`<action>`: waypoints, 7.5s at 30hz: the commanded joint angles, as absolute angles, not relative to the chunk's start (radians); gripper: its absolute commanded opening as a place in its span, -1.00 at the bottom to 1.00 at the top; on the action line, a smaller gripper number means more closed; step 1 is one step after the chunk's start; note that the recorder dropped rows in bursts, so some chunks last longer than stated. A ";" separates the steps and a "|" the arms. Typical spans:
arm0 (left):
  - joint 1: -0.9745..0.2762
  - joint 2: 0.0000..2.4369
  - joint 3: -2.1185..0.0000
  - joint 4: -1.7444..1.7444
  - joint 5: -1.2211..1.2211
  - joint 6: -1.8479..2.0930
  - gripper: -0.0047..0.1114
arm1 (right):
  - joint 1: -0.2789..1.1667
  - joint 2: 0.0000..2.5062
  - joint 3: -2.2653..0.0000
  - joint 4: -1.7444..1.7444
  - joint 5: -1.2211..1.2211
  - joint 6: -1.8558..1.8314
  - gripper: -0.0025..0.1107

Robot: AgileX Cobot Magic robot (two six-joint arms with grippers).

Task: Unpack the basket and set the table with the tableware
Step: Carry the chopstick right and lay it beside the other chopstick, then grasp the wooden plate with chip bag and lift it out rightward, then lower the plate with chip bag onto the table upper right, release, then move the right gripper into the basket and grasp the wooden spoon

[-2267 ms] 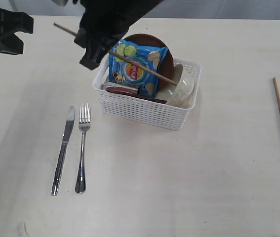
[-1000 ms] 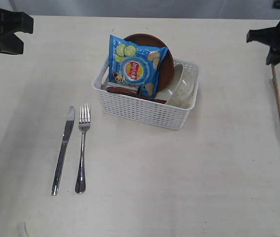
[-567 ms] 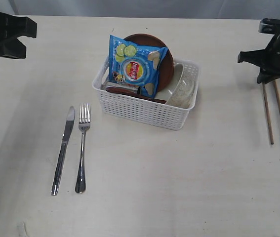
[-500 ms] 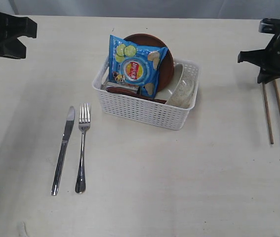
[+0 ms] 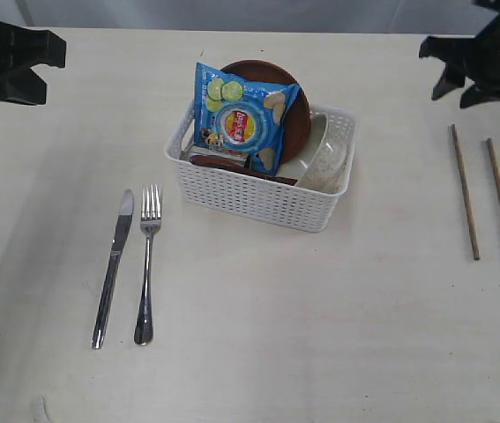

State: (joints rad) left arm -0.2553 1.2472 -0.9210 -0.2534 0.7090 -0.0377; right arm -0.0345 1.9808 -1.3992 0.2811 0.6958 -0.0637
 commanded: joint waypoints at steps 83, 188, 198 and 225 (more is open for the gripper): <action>-0.253 1.246 -0.914 -0.268 0.699 -0.045 -0.92 | 0.163 1.860 -1.731 0.487 0.879 -0.804 -0.96; -0.253 1.246 -0.914 -0.268 0.675 -0.042 -0.92 | -0.274 2.232 -1.708 0.865 1.030 -0.670 0.03; -0.253 1.246 -0.914 -0.268 0.675 -0.042 -0.92 | -0.115 2.118 -1.708 1.029 1.089 -0.700 0.03; -0.253 1.246 -0.914 -0.268 0.692 -0.037 -0.92 | 0.631 1.997 -1.805 0.052 1.207 -0.390 0.03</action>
State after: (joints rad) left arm -0.2553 1.2472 -0.9210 -0.2549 0.6867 -0.0377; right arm 0.6296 2.0080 -1.7997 0.0840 1.1834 -0.4212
